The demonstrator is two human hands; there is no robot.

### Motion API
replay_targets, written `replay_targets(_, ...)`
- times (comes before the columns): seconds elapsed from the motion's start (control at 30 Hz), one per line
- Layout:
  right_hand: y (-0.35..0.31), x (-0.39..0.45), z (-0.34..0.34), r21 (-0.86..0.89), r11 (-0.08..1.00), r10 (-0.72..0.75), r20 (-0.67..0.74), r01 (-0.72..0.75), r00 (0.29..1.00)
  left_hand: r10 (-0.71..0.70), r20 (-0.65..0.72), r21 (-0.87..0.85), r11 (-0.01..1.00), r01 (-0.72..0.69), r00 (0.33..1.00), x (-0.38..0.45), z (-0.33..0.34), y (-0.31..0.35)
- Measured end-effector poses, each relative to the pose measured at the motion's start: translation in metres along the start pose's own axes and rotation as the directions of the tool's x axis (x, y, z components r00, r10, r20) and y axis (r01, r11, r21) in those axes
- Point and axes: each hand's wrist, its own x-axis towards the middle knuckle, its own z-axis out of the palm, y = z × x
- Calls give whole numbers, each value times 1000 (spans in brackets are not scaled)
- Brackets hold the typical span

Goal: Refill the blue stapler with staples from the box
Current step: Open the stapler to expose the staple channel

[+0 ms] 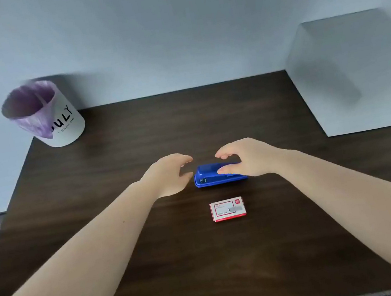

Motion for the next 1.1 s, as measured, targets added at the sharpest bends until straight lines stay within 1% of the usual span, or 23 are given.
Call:
replay_targets(0.07, 7, 5, 6, -1, 1000, -11, 11, 11, 1000, -7, 3, -15, 1000, 7, 1000, 3, 10, -6)
replay_targets(0.2, 19, 14, 24, -3, 997, -80, -20, 80, 997, 44, 26, -24, 999, -43, 999, 9, 36, -18)
replay_targets(0.23, 20, 17, 28, -3, 995, -104, -36, 103, 994, 57, 0, -34, 998, -57, 998, 11, 41, -20)
replay_targets(0.33, 26, 28, 43, -27, 980, -199, -116, 197, 973, 93, -179, -77, 991, -108, 980, 22, 56, -22)
replay_targets(0.4, 31, 33, 52, -47, 966, -260, -163, 256, 952, 111, -259, -124, 981, -147, 959, 28, 65, -23)
replay_targets(0.5, 36, 36, 63, -91, 947, -322, -280, 309, 904, 116, -363, -188, 963, -195, 925, 28, 77, -24)
replay_targets(0.57, 36, 34, 69, -124, 937, -350, -354, 328, 867, 108, -429, -177, 964, -201, 897, 23, 87, -22)
replay_targets(0.73, 25, 25, 83, -175, 930, -367, -438, 323, 821, 89, -528, -53, 989, -138, 845, 6, 102, -10)
replay_targets(0.8, 22, 24, 87, -216, 937, -348, -470, 276, 811, 73, -543, -26, 994, -103, 837, 3, 106, -8)
replay_targets(0.9, 19, 22, 88, -262, 951, -280, -505, 164, 816, 57, -519, -3, 998, -68, 853, 2, 104, -5)
replay_targets(1.0, 16, 23, 83, -354, 926, -305, -507, 128, 806, 62, -472, 20, 998, -60, 879, 4, 99, -8)
replay_targets(1.03, 16, 22, 80, -354, 926, -310, -516, 131, 799, 70, -470, 22, 997, -68, 880, 5, 98, -9)
replay_targets(1.1, 15, 17, 71, -266, 947, -300, -540, 179, 786, 90, -489, 11, 995, -96, 868, 6, 97, -13)
